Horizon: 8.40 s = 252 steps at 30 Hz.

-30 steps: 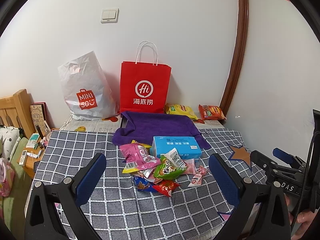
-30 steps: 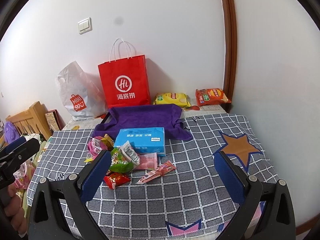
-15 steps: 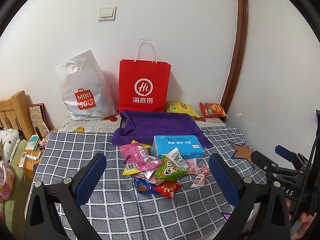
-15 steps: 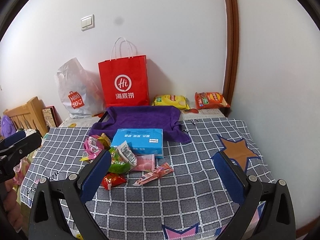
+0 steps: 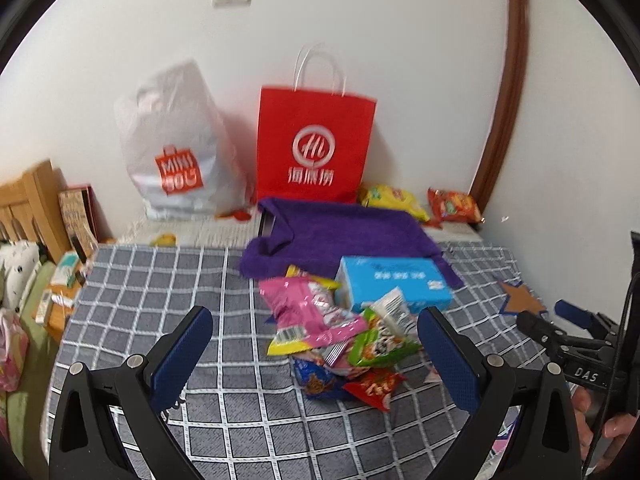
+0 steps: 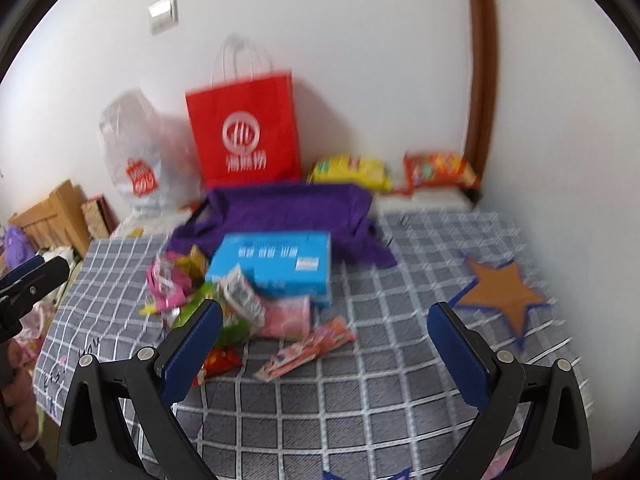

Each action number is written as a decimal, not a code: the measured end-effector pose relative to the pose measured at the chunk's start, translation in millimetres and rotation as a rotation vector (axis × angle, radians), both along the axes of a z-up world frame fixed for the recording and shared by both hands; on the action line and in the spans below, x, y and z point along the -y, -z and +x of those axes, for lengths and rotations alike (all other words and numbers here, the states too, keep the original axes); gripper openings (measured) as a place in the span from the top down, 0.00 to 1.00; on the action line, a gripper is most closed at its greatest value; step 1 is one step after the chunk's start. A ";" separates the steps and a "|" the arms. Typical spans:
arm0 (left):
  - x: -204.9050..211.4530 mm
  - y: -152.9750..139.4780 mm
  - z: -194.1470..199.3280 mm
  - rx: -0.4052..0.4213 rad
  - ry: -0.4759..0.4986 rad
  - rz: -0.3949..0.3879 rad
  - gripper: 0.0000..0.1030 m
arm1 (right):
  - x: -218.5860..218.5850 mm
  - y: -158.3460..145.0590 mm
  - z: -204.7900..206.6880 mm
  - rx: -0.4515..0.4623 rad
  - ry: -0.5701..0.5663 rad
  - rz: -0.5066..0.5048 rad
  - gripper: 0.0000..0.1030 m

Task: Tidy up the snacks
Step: 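Grasp the pink Lotso stick snack with the right tool while the left tool grasps the pink snack bag, then lift and carry both held snacks over the purple towel, then open the right tool onto the towel while the left tool releases the pink bag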

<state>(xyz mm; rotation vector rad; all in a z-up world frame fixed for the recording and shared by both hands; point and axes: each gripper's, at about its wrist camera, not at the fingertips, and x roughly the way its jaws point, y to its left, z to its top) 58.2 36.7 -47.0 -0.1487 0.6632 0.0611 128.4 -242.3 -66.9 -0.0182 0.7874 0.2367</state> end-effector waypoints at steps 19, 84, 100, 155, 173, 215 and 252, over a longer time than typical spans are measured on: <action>-50.5 69.5 53.9 -0.171 -0.045 -0.055 0.01 | -26.4 117.0 64.7 -0.263 -0.017 -0.081 0.41; -45.2 72.0 83.5 -0.291 0.148 -0.228 0.39 | 3.1 99.6 45.8 -0.197 0.044 -0.114 0.76; -10.1 22.6 88.5 -0.217 0.306 -0.211 0.39 | -21.7 22.5 60.9 -0.080 0.060 -0.055 0.76; -32.2 19.7 319.9 -0.233 0.244 -0.215 0.39 | -80.2 29.6 323.3 -0.079 0.006 -0.045 0.76; -39.8 42.3 333.5 -0.286 0.216 -0.221 0.39 | -60.2 61.0 336.8 -0.151 -0.011 -0.111 0.76; -22.7 95.1 362.5 -0.487 0.168 -0.127 0.39 | -76.0 102.9 343.1 -0.287 -0.058 -0.148 0.75; -16.8 48.6 341.4 -0.379 0.211 -0.120 0.21 | -86.7 46.0 316.9 -0.155 -0.030 -0.092 0.26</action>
